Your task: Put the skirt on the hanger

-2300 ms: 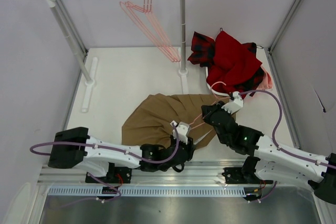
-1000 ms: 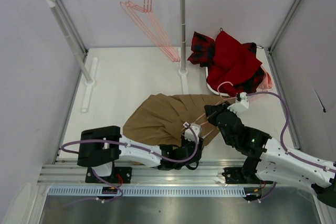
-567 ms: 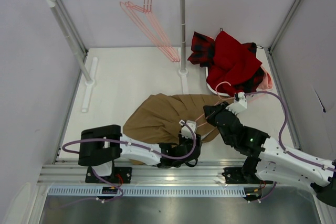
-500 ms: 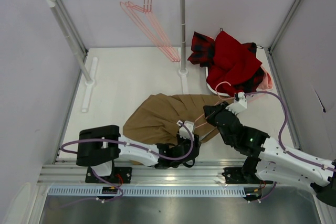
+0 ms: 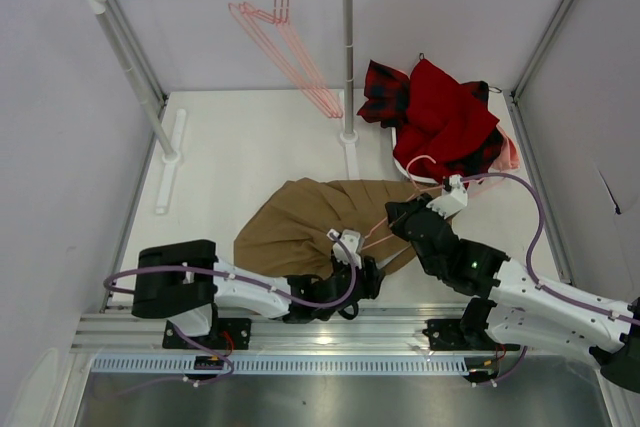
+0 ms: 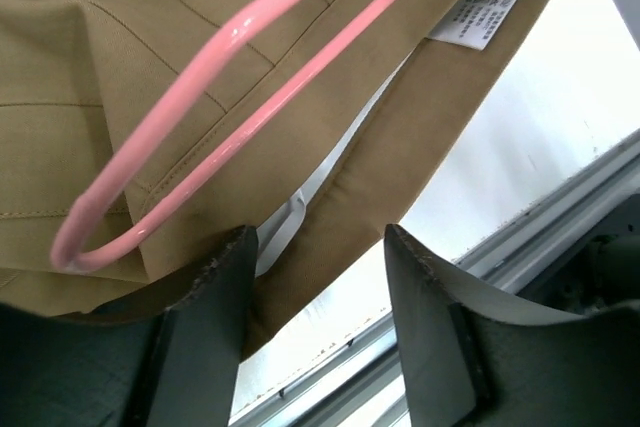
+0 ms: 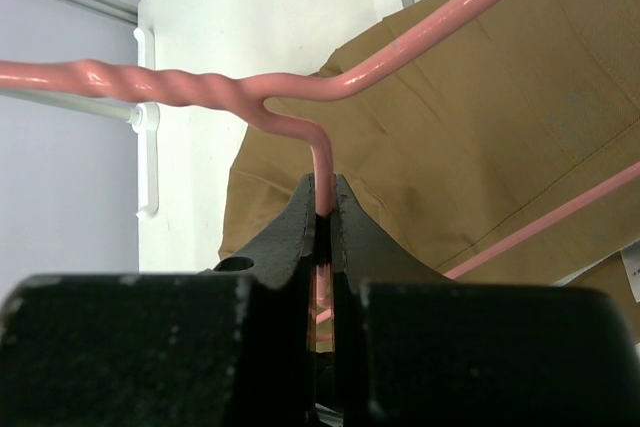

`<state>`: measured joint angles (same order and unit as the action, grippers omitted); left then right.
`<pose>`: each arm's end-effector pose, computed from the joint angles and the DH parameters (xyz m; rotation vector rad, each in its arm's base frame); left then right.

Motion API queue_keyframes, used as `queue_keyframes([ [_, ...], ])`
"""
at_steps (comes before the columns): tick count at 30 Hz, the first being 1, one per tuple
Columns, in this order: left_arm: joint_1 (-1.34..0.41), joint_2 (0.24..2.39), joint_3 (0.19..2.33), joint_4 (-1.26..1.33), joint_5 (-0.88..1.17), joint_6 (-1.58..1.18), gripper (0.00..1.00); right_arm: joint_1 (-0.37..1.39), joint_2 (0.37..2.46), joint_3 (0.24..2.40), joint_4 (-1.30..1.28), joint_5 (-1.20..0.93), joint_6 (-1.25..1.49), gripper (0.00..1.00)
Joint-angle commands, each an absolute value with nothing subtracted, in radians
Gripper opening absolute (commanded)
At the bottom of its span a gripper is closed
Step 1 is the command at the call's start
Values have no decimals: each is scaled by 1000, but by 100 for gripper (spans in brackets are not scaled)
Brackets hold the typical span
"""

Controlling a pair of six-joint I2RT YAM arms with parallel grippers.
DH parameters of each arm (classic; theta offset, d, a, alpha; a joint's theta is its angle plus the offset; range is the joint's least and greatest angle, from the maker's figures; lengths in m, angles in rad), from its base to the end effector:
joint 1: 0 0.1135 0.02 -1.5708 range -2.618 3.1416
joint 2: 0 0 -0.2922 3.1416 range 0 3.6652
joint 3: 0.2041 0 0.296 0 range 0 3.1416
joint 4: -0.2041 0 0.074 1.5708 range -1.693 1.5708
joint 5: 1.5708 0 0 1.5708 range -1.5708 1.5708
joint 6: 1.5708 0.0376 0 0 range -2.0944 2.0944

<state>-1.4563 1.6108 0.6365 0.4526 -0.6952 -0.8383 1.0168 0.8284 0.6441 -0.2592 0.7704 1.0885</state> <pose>0.0620 -0.3284 0.1481 0.2089 2.0339 -0.7576 0.1325 0.1645 0.2913 0.5481 1.8588 0.6538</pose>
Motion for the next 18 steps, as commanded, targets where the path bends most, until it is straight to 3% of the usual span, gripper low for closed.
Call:
queue_keyframes([
  [1,-1453,1537,620,528,-693,-821,62,1011,825,696,-236,827,1095,0],
  [7,-1480,1384,601,390,-611,-671,65,996,819,703,-255,816,1080,0],
  [13,-1480,1099,568,193,-542,-502,66,988,816,698,-264,792,1085,0],
  [18,-1390,922,555,169,-457,-353,64,988,813,677,-258,742,1097,0],
])
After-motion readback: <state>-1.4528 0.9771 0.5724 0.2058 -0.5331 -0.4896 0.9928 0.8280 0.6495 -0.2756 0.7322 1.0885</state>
